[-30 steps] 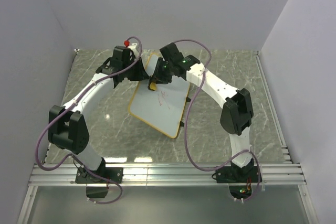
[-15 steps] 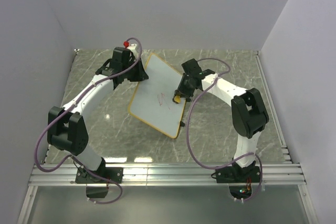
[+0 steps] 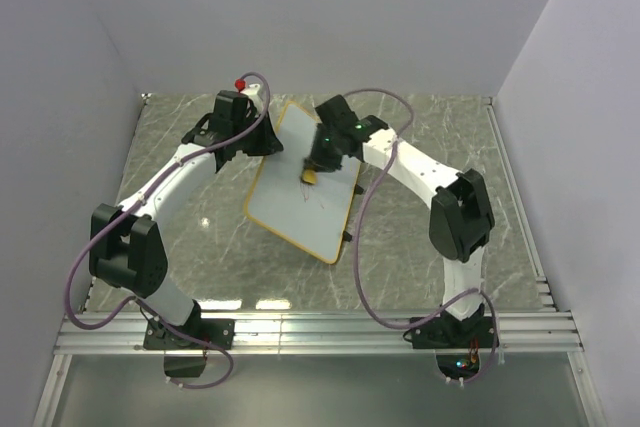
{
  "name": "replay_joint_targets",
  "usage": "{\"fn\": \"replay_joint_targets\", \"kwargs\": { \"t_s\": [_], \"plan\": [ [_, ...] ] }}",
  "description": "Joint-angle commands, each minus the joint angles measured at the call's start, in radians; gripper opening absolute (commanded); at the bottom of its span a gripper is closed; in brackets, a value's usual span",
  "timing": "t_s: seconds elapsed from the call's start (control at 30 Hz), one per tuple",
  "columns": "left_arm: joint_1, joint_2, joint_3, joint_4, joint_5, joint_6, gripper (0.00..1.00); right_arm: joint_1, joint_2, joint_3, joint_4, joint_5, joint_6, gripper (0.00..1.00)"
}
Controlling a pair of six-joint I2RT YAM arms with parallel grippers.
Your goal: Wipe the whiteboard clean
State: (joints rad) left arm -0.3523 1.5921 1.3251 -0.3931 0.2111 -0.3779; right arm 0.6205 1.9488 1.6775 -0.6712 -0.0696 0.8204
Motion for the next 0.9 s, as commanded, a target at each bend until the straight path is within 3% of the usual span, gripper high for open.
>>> {"fn": "replay_joint_targets", "kwargs": {
  "t_s": [0.0,0.23,0.33,0.5,0.63,0.87],
  "plan": [
    [-0.103,0.054,-0.081,-0.201,0.051,0.096,0.0,0.133,0.028,0.132,0.117,-0.163,0.011,0.0],
    [-0.102,0.048,-0.096,-0.194,0.048,0.093,0.0,0.174,0.059,0.154,0.09,-0.147,0.0,0.0],
    [-0.102,0.037,-0.105,-0.19,0.047,0.091,0.0,0.148,0.042,0.078,0.1,-0.111,0.016,0.0],
    [-0.102,0.025,-0.113,-0.188,0.045,0.091,0.0,0.026,-0.042,-0.221,0.22,-0.095,0.078,0.0],
    [-0.1,0.014,-0.116,-0.187,0.04,0.093,0.0,-0.044,-0.077,-0.385,0.205,0.005,0.063,0.0],
    [-0.1,0.017,-0.113,-0.185,0.042,0.093,0.0,-0.051,-0.103,-0.449,0.2,0.005,0.049,0.0]
  ]
}}
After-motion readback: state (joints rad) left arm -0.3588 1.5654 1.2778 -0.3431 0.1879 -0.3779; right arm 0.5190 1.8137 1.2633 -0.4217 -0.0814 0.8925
